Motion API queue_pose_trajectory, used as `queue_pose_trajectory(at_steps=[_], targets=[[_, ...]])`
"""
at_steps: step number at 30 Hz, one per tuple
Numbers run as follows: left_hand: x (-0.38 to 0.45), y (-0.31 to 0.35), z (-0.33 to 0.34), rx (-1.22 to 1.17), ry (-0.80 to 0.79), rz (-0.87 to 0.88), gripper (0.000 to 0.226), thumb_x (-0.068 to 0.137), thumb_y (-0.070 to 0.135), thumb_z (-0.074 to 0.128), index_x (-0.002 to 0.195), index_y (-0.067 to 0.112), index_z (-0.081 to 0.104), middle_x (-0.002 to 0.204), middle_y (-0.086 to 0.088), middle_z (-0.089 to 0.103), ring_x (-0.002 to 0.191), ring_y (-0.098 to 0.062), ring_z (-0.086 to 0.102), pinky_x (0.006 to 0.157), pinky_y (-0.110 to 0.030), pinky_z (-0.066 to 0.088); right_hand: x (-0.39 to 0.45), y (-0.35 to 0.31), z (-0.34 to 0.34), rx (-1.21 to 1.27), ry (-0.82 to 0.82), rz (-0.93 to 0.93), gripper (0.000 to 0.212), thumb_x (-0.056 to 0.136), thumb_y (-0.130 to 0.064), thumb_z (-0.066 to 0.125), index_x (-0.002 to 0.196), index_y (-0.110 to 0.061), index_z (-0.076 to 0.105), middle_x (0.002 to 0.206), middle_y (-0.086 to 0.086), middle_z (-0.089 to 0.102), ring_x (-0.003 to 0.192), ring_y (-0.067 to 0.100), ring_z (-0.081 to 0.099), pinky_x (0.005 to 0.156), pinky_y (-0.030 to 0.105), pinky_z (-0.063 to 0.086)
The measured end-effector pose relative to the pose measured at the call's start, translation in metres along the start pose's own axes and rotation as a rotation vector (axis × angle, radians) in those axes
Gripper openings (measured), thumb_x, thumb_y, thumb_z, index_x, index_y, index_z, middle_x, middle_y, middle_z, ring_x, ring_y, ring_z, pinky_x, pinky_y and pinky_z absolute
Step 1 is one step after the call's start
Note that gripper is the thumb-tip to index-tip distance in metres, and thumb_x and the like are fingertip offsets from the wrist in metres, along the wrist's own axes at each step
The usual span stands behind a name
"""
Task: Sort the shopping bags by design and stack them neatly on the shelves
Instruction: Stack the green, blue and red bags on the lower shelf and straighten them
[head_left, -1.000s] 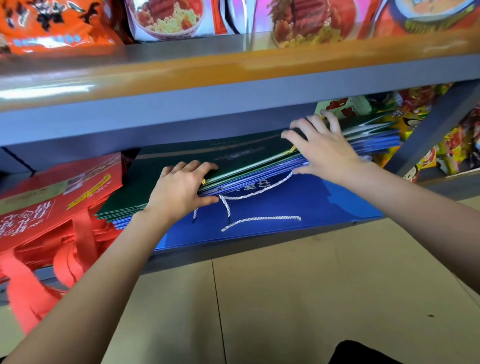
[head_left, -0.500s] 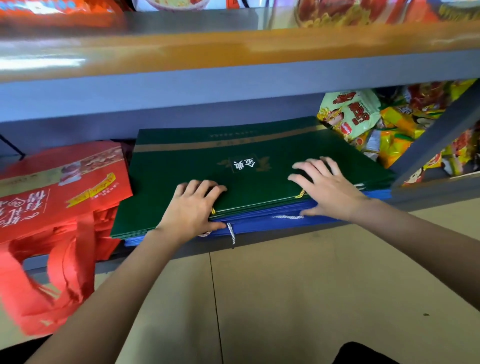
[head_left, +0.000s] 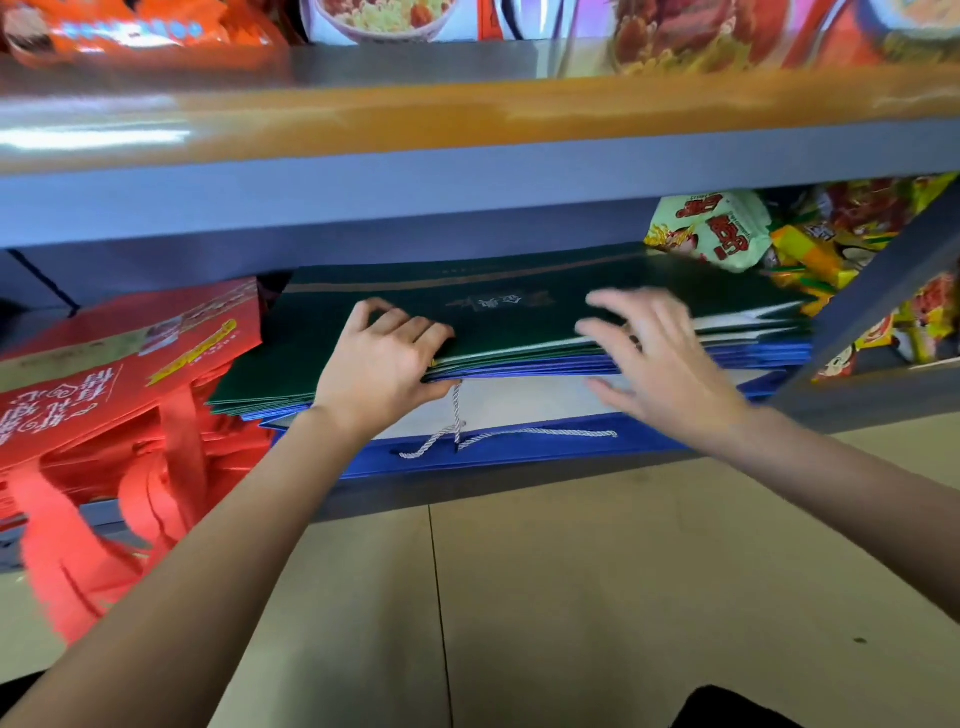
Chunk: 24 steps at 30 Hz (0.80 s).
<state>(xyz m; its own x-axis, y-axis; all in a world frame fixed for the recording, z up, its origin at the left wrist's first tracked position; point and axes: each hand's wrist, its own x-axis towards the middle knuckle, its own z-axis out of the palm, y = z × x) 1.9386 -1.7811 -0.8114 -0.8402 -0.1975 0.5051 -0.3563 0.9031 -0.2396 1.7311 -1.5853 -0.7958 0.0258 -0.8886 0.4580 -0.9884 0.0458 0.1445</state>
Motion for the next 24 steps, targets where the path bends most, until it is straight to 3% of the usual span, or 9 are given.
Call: queue_pose_trajectory(at_steps=[2, 5, 7, 11, 13, 18, 21, 24], targets=[[-0.003, 0.002, 0.003, 0.018, 0.025, 0.017, 0.046, 0.064, 0.043, 0.081, 0.093, 0.01, 0.069, 0.079, -0.003, 0.07, 0.072, -0.026, 0.064, 0.084, -0.037, 0.033, -0.009, -0.024, 0.012, 0.071, 0.027, -0.153, 0.037, 0.081, -0.016, 0.058, 0.117, -0.009, 0.051, 0.126, 0.012, 0.048, 0.108, 0.03, 0.044, 0.098, 0.044, 0.034], [-0.005, 0.001, 0.005, 0.033, 0.066, 0.026, 0.045, 0.065, 0.044, 0.08, 0.093, 0.01, 0.069, 0.078, -0.003, 0.069, 0.072, -0.025, 0.064, 0.085, -0.037, 0.033, -0.011, -0.056, 0.032, 0.074, -0.095, -0.327, 0.05, 0.075, -0.003, 0.063, 0.124, -0.011, 0.057, 0.126, 0.012, 0.057, 0.116, 0.028, 0.046, 0.102, 0.041, 0.035], [-0.004, 0.0, 0.005, 0.035, 0.088, 0.029, 0.045, 0.066, 0.044, 0.079, 0.093, 0.01, 0.068, 0.078, -0.002, 0.069, 0.072, -0.025, 0.064, 0.086, -0.038, 0.033, -0.002, -0.071, 0.039, 0.087, -0.133, -0.381, 0.052, 0.075, -0.008, 0.068, 0.125, -0.012, 0.059, 0.131, 0.008, 0.057, 0.123, 0.026, 0.049, 0.106, 0.04, 0.036], [-0.002, -0.002, 0.005, 0.038, 0.095, 0.02, 0.044, 0.067, 0.045, 0.078, 0.094, 0.011, 0.068, 0.078, -0.002, 0.069, 0.073, -0.026, 0.063, 0.087, -0.039, 0.032, 0.019, -0.091, 0.051, -0.049, -0.269, -0.363, 0.058, 0.076, -0.049, 0.068, 0.123, -0.015, 0.062, 0.132, 0.004, 0.057, 0.126, 0.019, 0.05, 0.105, 0.038, 0.04], [-0.003, -0.001, 0.007, 0.047, 0.094, 0.018, 0.045, 0.066, 0.045, 0.079, 0.094, 0.012, 0.067, 0.078, -0.002, 0.069, 0.073, -0.026, 0.063, 0.088, -0.04, 0.032, 0.016, -0.086, 0.058, -0.105, -0.358, -0.301, 0.06, 0.077, -0.057, 0.064, 0.117, -0.012, 0.066, 0.124, 0.005, 0.063, 0.123, 0.019, 0.053, 0.103, 0.035, 0.041], [-0.006, 0.001, 0.01, 0.056, 0.078, 0.013, 0.046, 0.067, 0.047, 0.078, 0.094, 0.012, 0.067, 0.08, -0.003, 0.069, 0.073, -0.026, 0.063, 0.088, -0.04, 0.032, -0.008, -0.054, 0.053, -0.078, -0.447, -0.191, 0.059, 0.086, -0.047, 0.031, 0.111, -0.009, 0.068, 0.114, 0.008, 0.067, 0.11, 0.023, 0.062, 0.092, 0.038, 0.05], [-0.007, 0.001, 0.011, 0.056, 0.068, 0.016, 0.047, 0.067, 0.048, 0.078, 0.094, 0.011, 0.067, 0.08, -0.003, 0.068, 0.073, -0.026, 0.063, 0.088, -0.04, 0.033, -0.008, -0.061, 0.045, 0.023, -0.377, -0.27, 0.048, 0.087, -0.04, 0.035, 0.105, -0.01, 0.068, 0.111, 0.006, 0.066, 0.102, 0.023, 0.063, 0.082, 0.033, 0.054], [-0.008, 0.002, 0.011, 0.057, 0.057, 0.019, 0.047, 0.067, 0.048, 0.078, 0.095, 0.011, 0.067, 0.081, -0.003, 0.068, 0.073, -0.027, 0.063, 0.088, -0.041, 0.033, 0.002, -0.082, 0.047, 0.101, -0.39, -0.357, 0.037, 0.089, -0.036, 0.054, 0.115, -0.012, 0.064, 0.132, 0.008, 0.055, 0.114, 0.024, 0.055, 0.085, 0.034, 0.052]])
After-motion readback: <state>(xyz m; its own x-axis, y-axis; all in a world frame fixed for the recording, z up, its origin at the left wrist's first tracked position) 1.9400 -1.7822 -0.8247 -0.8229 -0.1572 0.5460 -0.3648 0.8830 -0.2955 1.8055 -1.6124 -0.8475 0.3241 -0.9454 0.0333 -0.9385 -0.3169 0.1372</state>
